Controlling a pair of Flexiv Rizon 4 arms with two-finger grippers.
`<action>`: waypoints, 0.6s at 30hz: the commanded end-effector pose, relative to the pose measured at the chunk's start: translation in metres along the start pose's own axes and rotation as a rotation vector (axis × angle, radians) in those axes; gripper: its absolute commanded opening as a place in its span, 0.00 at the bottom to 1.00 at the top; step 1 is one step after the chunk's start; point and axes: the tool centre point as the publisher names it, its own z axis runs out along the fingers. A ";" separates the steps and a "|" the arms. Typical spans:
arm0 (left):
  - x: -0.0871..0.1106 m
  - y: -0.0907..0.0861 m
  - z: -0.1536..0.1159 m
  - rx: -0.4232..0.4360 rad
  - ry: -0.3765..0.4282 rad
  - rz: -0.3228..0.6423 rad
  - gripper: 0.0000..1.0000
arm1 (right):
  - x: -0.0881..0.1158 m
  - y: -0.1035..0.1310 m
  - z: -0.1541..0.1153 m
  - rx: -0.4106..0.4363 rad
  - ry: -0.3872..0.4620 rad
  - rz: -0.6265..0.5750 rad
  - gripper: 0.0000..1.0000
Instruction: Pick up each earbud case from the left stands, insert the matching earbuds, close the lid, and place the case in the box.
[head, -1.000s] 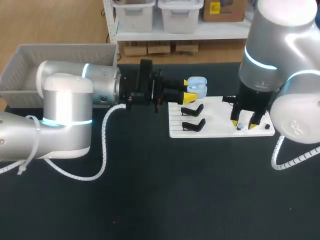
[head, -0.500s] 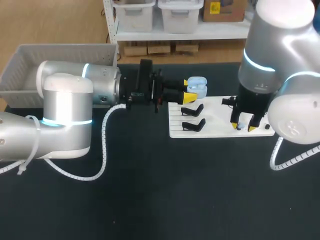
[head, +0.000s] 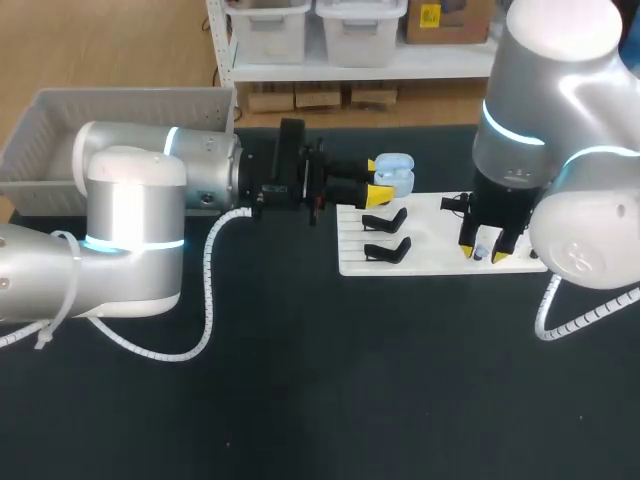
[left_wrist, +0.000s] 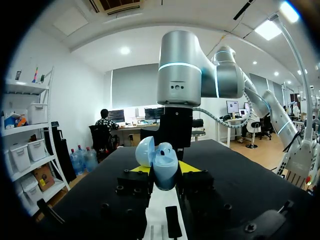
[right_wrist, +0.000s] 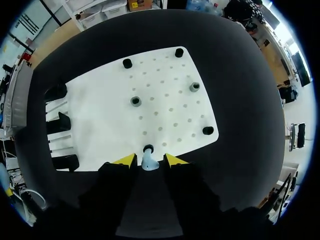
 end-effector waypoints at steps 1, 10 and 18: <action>0.000 0.000 0.000 -0.001 0.001 0.000 0.00 | -0.001 0.000 0.000 -0.002 -0.006 0.004 0.31; 0.000 0.000 0.000 -0.001 0.001 0.000 0.00 | -0.003 0.000 0.001 -0.002 -0.006 0.007 0.24; 0.000 0.000 0.000 -0.001 0.001 0.000 0.00 | -0.004 0.000 0.000 0.004 -0.010 0.006 0.00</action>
